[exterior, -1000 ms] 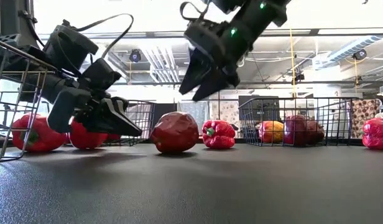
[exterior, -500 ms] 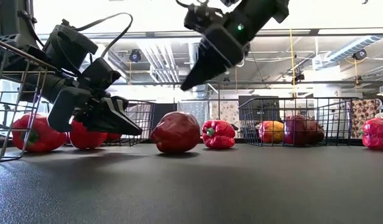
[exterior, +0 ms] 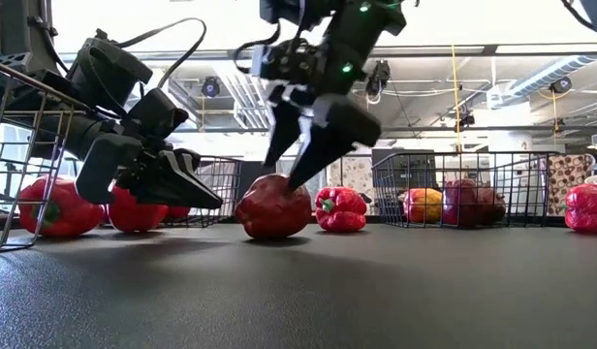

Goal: Sort produce into baskets
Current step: Put the apple into the right black wire basket

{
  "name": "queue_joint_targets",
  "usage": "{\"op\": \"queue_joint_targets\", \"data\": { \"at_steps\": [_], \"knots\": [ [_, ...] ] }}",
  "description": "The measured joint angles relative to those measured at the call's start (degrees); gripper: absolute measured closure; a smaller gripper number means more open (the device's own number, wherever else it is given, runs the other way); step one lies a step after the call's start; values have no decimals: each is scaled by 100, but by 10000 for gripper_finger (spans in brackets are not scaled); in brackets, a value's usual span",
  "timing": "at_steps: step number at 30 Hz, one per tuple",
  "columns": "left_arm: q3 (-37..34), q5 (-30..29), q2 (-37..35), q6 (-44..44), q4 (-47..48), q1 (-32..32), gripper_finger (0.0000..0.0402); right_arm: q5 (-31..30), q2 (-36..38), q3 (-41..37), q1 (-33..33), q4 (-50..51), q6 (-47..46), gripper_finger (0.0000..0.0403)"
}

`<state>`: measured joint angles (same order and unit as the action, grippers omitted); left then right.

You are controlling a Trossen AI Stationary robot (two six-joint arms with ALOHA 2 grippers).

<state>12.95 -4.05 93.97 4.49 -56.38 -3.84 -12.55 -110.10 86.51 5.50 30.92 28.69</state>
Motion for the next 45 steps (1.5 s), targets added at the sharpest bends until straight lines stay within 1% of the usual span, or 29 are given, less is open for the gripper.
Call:
{"op": "queue_joint_targets", "data": {
  "at_steps": [3,6,9,13,15,18,21,26,29,32,35,38,41,45],
  "knots": [
    [0,2,0,-2,0,0,366,-96,-316,334,-8,57,225,30],
    [0,2,0,-4,7,-1,366,-85,-622,582,-61,174,237,30],
    [0,4,0,-27,48,-2,366,-74,-902,766,-156,528,59,30],
    [0,7,0,-51,84,-2,366,-88,-1128,984,-272,892,-439,30],
    [0,7,0,-52,83,-2,366,-91,-1190,1038,-292,910,-675,30],
    [0,11,0,-52,84,-2,366,-87,-1229,1090,-302,957,-706,31],
    [0,11,0,-52,74,-2,366,-77,-1227,1083,-323,1003,-823,42],
    [0,21,0,-52,71,-2,366,-57,-1194,1081,-394,1227,-1507,68],
    [0,22,0,-52,72,-2,366,-81,-1166,1075,-413,1354,-1904,75],
    [0,22,0,-55,74,-2,366,-108,-1094,1063,-417,1436,-2247,77],
    [0,22,0,-52,89,-2,366,-214,-911,1037,-431,1720,-2628,78],
    [0,22,0,-52,90,-2,366,-711,-590,1013,-492,2199,-3032,79],
    [0,20,0,-52,88,-2,366,-1196,-33,1026,-627,2671,-3572,80],
    [0,21,0,-54,83,-2,366,-1513,662,916,-831,2654,-4104,80]
  ]
}}
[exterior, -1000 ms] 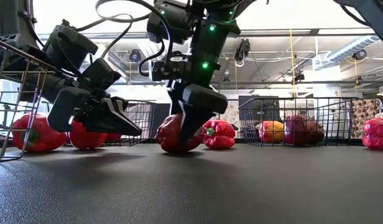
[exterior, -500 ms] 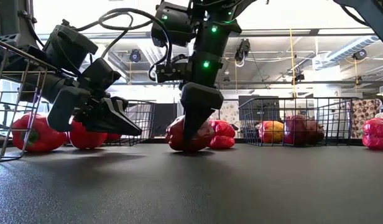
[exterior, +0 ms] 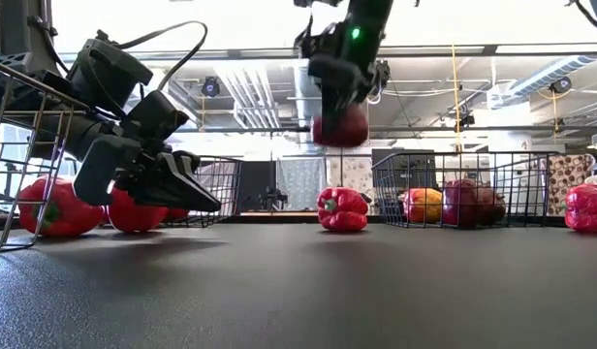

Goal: Sort produce into baskets
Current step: Put the apple into the right black wire basket

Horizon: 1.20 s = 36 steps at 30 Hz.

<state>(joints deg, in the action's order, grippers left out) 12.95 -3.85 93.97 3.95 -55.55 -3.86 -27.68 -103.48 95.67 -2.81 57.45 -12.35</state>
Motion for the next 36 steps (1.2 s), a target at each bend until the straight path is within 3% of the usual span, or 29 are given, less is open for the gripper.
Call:
{"op": "queue_joint_targets", "data": {
  "at_steps": [9,17,23,36],
  "knots": [
    [-2,-1,0,-1,13,0,366,-1028,977,-132,-1154,1043,-1989,79],
    [0,-3,0,-242,203,0,366,-898,1176,-903,-2321,1069,-2769,77],
    [-2,-1,0,-397,680,-11,366,-193,1154,-1623,-2947,740,-2960,76],
    [-2,0,0,-648,612,-138,366,86,1154,-2641,-3111,326,-3024,26]
  ]
}}
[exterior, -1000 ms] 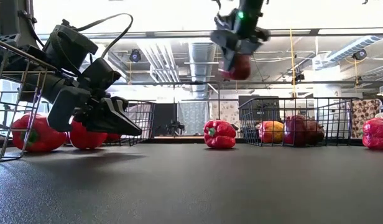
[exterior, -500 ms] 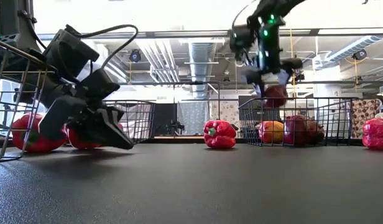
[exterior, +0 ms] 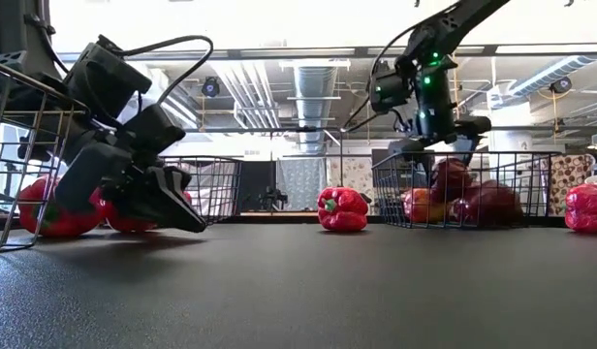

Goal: Sort produce into baskets
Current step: Put the apple into the right black wire basket, then put the bell pepper into the gold wire basket

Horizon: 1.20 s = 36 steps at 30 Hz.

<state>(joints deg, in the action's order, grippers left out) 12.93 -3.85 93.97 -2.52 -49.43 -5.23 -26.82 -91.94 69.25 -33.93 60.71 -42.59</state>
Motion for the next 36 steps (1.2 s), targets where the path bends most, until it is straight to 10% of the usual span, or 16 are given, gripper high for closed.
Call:
{"op": "queue_joint_targets", "data": {
  "at_steps": [12,36],
  "knots": [
    [2,-1,0,204,-467,2,366,-38,157,946,586,-33,284,23],
    [110,-161,0,173,-746,4,366,-1132,-902,1224,4341,-1623,205,23]
  ]
}}
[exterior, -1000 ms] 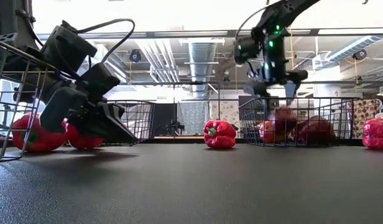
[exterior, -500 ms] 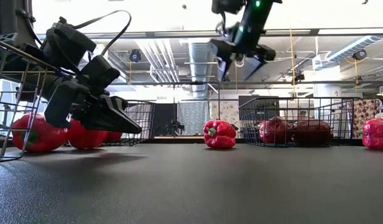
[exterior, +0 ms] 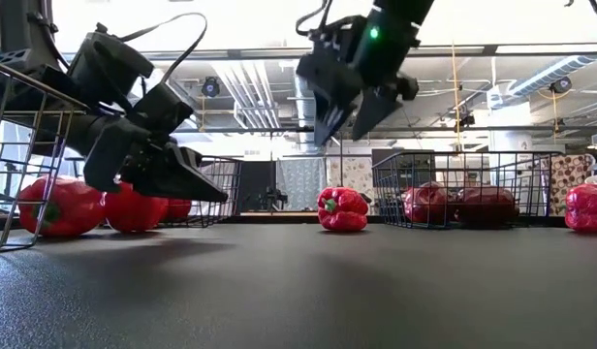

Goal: Sort produce into baskets
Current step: Put the bell pepper into the gold wire basket

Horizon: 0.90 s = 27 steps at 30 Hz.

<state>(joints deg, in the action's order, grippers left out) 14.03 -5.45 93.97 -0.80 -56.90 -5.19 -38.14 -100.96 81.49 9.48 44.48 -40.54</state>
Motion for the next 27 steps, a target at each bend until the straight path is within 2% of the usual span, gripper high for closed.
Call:
{"op": "queue_joint_targets", "data": {
  "at_steps": [9,12,17,19,24,27],
  "knots": [
    [204,-11,2,112,278,0,366,-106,-736,-1,9,12,280,23],
    [283,-12,2,254,273,3,366,-160,-770,55,-112,109,390,23],
    [450,-49,2,316,261,15,366,-719,-759,68,-291,229,416,23],
    [518,-218,56,325,232,15,363,-700,-767,68,-394,219,416,23],
    [700,-725,438,322,226,17,335,-874,-802,52,-582,347,528,23],
    [871,-769,794,288,181,20,311,-940,-729,71,-697,331,536,23]
  ]
}}
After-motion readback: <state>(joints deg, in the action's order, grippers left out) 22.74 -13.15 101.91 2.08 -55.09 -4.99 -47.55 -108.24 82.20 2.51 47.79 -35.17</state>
